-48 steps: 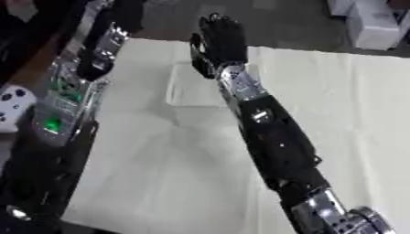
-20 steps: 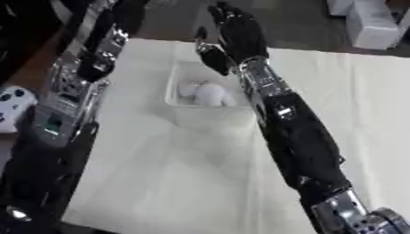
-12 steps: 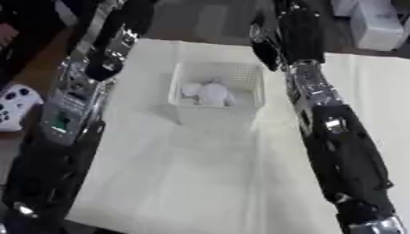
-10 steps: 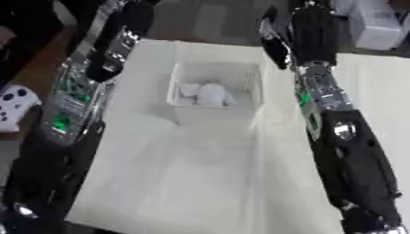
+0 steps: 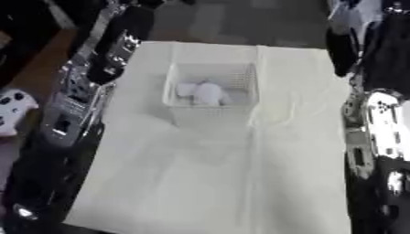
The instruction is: Pick up objects on the table and place them in the box.
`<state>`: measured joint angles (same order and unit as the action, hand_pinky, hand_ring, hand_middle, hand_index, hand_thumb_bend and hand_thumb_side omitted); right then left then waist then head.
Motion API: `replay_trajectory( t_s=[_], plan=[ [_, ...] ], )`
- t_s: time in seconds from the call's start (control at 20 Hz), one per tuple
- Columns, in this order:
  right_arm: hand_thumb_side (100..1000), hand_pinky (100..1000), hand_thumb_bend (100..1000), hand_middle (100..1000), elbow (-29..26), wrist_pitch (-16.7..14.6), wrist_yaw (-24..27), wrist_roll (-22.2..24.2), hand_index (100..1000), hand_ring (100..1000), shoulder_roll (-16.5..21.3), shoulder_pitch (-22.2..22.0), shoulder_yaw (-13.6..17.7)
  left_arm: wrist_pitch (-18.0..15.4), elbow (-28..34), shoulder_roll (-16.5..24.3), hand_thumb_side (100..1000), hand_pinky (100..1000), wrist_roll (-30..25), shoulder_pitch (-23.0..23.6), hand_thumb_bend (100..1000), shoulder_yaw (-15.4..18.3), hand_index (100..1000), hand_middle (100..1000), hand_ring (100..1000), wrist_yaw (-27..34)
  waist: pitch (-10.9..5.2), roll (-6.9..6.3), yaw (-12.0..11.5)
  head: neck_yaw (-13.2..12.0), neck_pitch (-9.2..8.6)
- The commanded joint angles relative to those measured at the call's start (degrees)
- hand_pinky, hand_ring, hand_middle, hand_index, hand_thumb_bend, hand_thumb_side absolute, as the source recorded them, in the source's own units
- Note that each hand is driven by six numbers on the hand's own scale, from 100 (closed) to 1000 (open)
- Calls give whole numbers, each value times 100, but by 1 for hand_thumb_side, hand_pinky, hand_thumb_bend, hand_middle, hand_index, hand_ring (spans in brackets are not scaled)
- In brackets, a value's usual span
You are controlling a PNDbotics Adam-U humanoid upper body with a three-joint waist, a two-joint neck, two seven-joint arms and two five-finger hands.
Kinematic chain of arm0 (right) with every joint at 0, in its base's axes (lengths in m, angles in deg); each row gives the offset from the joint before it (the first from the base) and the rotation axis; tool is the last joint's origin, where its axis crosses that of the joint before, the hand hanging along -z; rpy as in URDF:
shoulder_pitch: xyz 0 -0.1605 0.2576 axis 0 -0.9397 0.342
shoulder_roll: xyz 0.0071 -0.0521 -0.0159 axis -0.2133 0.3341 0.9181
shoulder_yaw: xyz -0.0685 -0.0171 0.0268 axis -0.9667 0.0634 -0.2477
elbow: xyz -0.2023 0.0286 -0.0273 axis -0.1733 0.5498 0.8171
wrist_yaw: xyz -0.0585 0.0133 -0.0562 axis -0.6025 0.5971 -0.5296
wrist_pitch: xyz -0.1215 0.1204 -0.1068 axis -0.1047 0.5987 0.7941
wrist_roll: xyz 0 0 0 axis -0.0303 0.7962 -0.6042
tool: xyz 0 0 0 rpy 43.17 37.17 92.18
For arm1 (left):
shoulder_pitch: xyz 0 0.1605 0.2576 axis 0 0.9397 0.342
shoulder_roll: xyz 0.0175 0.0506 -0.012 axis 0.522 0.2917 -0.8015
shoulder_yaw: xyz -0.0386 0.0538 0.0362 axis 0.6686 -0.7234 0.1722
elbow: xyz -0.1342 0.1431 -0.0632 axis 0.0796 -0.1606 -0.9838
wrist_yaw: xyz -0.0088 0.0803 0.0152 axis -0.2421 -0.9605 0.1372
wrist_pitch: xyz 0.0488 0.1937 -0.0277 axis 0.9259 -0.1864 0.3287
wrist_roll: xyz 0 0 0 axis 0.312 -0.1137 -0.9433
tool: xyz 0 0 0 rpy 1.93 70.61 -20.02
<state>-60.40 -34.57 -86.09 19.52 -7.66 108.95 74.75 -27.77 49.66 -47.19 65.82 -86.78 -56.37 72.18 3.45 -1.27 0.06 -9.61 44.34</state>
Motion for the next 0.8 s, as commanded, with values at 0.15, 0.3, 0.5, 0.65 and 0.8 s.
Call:
replay_trajectory(
  t_s=[0.15, 0.3, 0.5, 0.65, 0.8],
  plan=[
    [714, 101, 100, 471, -452, 62, 196, -268, 659, 370, 40, -14, -9, -30, 89, 106, 798, 777, 67, -71, 100, 70, 928, 845, 713, 71, -92, 4, 34, 79, -22],
    [707, 106, 100, 468, -484, 72, 291, -397, 653, 368, 37, -13, -42, -54, 89, 134, 797, 774, 129, -82, 100, 60, 927, 845, 711, 92, -79, 11, 60, 114, -22],
    [700, 115, 100, 462, -488, 116, 379, -610, 643, 366, 65, -2, -67, -71, 81, 155, 797, 775, 150, -74, 100, 64, 926, 844, 711, 65, -60, 19, 67, 198, -22],
    [761, 145, 100, 474, -521, 66, 370, -715, 654, 383, 57, -3, -85, -74, 86, 172, 797, 775, 177, -60, 100, 89, 925, 844, 712, 49, -52, 13, 69, 182, -22],
    [760, 161, 100, 470, -688, -59, 204, -762, 652, 382, -106, -32, -58, -75, 80, 225, 797, 775, 219, -26, 100, 139, 925, 844, 712, 11, -35, -4, 126, 53, -22]
  ],
)
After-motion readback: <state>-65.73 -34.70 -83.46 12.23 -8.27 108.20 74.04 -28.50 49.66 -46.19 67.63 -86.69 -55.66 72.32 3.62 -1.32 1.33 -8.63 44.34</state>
